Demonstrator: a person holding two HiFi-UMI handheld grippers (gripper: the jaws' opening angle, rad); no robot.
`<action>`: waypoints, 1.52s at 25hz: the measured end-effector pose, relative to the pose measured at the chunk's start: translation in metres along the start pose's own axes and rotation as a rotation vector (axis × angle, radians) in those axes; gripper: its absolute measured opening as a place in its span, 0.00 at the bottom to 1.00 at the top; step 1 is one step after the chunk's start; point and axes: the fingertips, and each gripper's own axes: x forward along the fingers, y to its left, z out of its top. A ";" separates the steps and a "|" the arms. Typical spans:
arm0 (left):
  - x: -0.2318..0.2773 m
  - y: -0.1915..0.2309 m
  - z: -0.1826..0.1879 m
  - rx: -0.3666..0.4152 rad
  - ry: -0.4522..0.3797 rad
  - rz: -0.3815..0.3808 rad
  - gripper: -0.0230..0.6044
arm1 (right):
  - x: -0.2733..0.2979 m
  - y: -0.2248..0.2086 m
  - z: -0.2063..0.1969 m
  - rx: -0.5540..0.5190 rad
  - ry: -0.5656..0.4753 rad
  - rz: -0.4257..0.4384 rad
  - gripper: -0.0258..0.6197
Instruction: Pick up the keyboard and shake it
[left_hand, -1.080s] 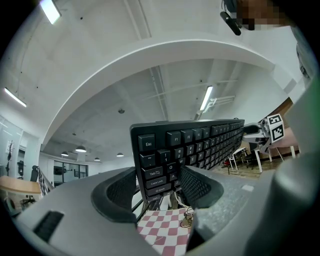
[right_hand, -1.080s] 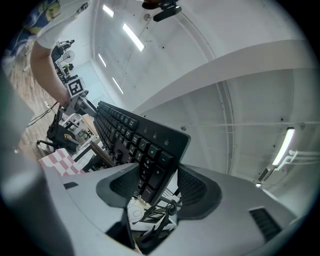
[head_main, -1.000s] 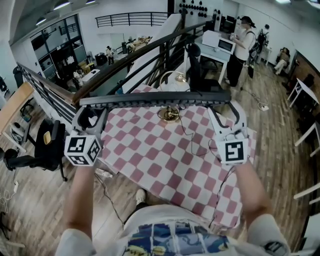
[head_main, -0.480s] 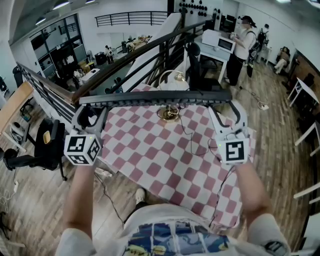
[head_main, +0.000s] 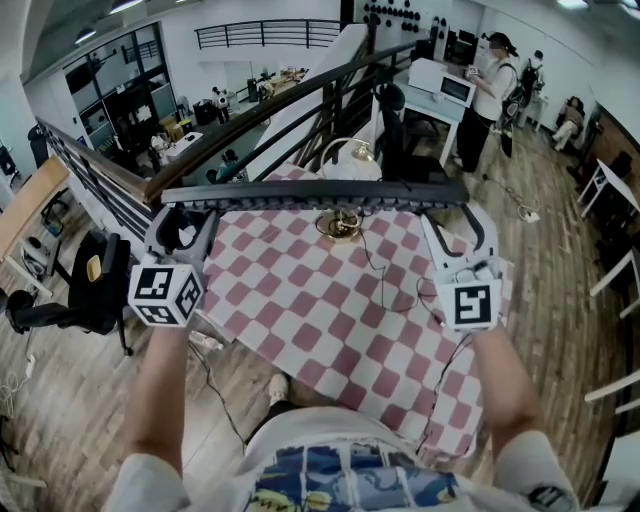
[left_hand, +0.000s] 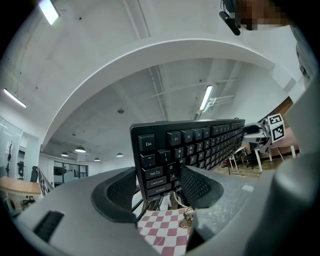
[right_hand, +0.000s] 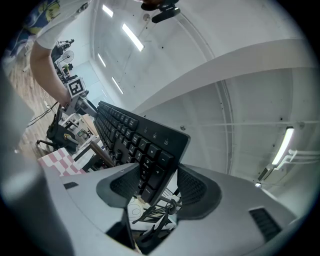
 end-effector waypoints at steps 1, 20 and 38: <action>0.000 -0.001 0.000 -0.001 0.000 -0.001 0.47 | -0.001 0.000 0.000 -0.004 -0.001 0.001 0.40; 0.002 -0.008 0.000 0.002 0.005 -0.001 0.46 | -0.004 -0.005 -0.007 -0.031 0.005 -0.014 0.40; 0.003 -0.011 -0.001 0.001 0.008 -0.006 0.46 | -0.005 -0.005 -0.010 -0.027 0.003 -0.016 0.40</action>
